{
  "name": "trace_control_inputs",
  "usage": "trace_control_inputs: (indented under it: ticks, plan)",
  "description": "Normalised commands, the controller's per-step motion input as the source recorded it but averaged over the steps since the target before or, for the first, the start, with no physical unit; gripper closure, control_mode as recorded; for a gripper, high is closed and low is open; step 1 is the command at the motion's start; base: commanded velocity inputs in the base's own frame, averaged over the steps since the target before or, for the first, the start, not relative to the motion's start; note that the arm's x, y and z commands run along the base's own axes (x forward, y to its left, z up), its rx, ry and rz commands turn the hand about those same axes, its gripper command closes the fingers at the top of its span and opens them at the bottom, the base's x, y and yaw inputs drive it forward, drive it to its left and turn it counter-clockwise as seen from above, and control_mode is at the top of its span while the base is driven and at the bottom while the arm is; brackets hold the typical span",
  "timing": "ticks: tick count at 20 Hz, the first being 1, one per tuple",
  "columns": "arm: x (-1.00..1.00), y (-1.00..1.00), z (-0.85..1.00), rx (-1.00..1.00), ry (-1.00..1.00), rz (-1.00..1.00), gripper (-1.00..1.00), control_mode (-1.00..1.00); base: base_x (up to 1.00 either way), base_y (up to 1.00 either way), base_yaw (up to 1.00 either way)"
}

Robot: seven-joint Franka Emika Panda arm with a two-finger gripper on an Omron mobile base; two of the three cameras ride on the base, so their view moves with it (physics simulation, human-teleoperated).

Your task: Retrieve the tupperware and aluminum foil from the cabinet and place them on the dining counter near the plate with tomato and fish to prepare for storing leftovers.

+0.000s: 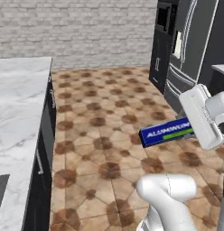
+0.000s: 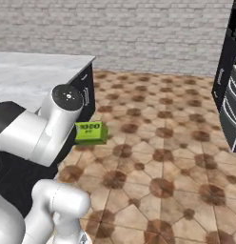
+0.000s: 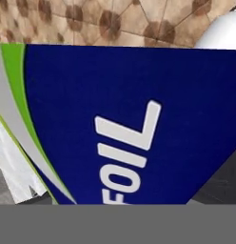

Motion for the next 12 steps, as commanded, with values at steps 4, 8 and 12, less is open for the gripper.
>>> trace_control_inputs:
  ticks: [4,8,12]
  plan:
    - [0.00,0.00,0.00,0.00,0.00,0.00,1.00,1.00,1.00,0.00,-0.31]
    - [0.00,0.00,0.00,0.00,0.00,0.00,1.00,1.00,1.00,0.00,-0.12]
    - [0.00,0.00,0.00,0.00,0.00,0.00,1.00,1.00,1.00,0.00,-0.05]
